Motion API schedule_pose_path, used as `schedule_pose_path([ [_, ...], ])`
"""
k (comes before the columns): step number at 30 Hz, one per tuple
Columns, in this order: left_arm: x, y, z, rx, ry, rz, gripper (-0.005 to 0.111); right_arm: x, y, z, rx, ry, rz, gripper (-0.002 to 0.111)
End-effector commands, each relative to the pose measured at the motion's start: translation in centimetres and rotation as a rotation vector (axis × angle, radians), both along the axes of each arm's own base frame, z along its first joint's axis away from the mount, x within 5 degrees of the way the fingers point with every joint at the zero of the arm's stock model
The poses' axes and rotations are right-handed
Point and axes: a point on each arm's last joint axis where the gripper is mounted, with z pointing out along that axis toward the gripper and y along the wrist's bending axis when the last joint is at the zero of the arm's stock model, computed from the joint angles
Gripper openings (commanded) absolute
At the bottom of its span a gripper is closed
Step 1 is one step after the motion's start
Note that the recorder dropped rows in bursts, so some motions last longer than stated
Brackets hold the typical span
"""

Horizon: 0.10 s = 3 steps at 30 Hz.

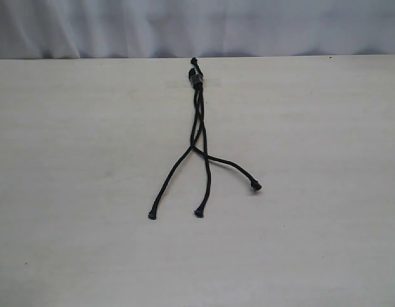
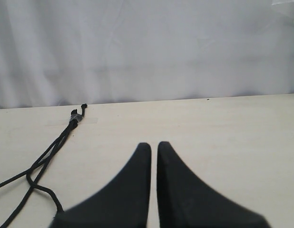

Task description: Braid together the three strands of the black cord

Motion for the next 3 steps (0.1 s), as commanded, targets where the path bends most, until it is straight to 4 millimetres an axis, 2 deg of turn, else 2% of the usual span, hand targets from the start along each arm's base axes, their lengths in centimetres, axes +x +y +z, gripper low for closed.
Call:
schedule_pose_path([
  [1, -0.01, 0.03, -0.04, 0.006, -0.006, 0.004, 0.000, -0.02, 0.01, -0.06, -0.001, -0.002, 0.001, 0.004],
  [3, -0.01, 0.03, -0.04, 0.006, -0.006, 0.004, 0.000, -0.02, 0.01, -0.06, -0.001, -0.002, 0.001, 0.004],
])
